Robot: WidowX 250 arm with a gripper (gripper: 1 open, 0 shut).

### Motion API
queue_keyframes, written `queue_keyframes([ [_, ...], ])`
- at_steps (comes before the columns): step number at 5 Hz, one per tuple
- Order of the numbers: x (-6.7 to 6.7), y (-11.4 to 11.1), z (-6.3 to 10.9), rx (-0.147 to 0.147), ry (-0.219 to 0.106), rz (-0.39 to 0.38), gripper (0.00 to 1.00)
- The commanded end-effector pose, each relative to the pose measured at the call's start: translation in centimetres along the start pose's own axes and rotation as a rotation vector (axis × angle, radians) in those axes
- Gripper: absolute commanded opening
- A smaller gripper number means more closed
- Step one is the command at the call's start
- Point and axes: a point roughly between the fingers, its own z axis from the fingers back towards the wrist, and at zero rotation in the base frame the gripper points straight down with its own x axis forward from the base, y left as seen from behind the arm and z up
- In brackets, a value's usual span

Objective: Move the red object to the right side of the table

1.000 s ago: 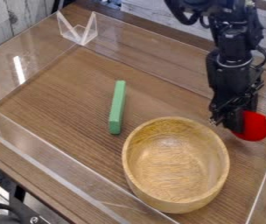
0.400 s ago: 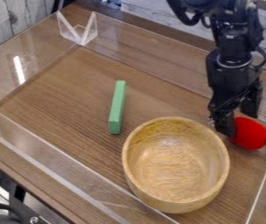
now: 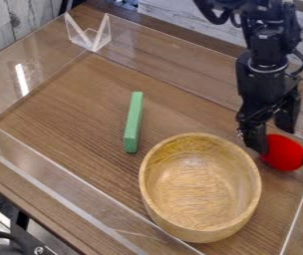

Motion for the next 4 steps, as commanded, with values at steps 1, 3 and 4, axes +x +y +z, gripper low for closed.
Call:
queue_keyframes([
  [1,0.1,-1.6,3.8,-0.099,-0.010,-0.029,1.00],
  [3,1.2,-1.8,6.1,-0.121,0.000,-0.051,1.00],
  [4,1.6,-1.7,6.9,-0.132,0.000,-0.051,1.00],
])
